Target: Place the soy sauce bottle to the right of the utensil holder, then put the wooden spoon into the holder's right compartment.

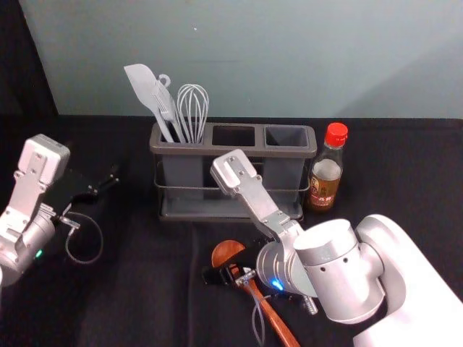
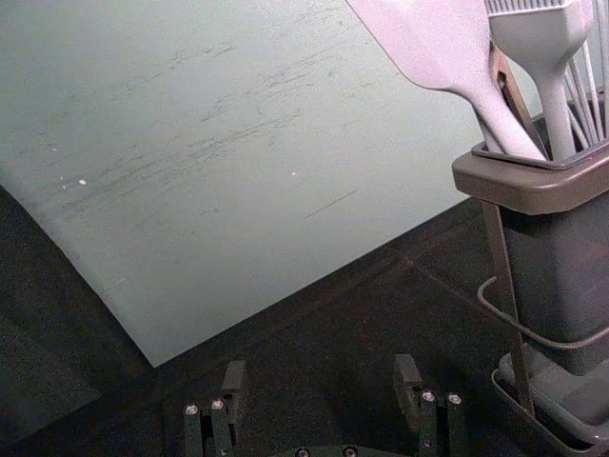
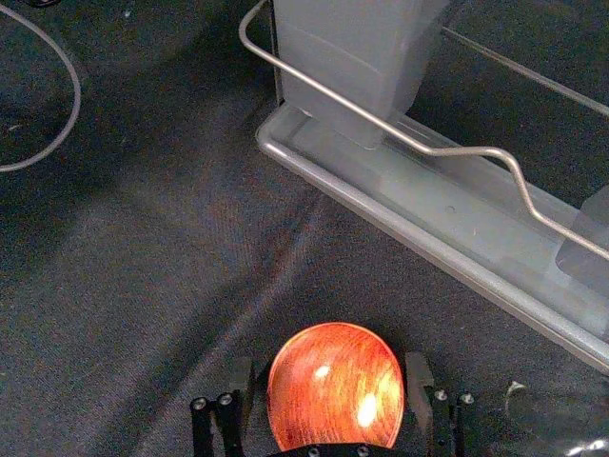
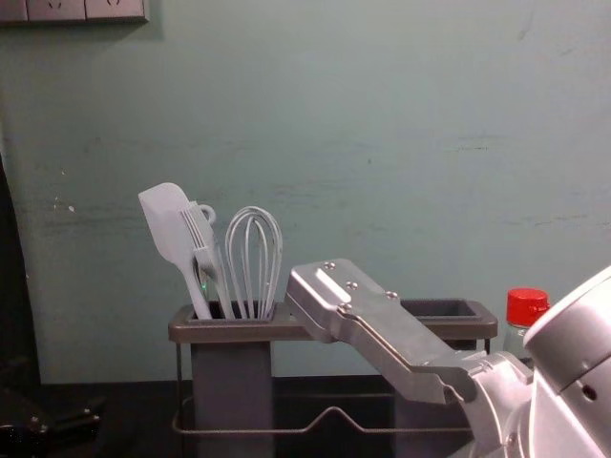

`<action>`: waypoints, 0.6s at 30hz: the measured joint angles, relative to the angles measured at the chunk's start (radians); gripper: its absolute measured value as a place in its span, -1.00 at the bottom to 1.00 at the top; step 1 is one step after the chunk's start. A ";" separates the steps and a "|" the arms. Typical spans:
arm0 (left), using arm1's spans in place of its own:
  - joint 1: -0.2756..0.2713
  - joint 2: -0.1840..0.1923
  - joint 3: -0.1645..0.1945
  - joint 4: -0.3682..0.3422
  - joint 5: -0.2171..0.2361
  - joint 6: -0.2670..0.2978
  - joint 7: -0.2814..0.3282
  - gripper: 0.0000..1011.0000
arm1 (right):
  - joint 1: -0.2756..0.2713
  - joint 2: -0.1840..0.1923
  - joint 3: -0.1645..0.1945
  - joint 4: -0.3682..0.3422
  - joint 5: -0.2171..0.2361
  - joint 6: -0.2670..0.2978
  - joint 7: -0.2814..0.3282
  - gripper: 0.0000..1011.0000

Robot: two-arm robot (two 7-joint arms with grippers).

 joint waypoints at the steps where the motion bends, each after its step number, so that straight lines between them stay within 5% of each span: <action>1: 0.000 0.000 0.000 0.000 0.000 0.000 0.000 0.98 | 0.000 0.000 0.001 0.000 -0.001 0.000 0.001 0.98; 18: 0.000 0.000 0.000 0.000 0.000 0.000 0.000 0.98 | -0.009 -0.009 0.013 0.004 -0.034 -0.004 0.028 0.98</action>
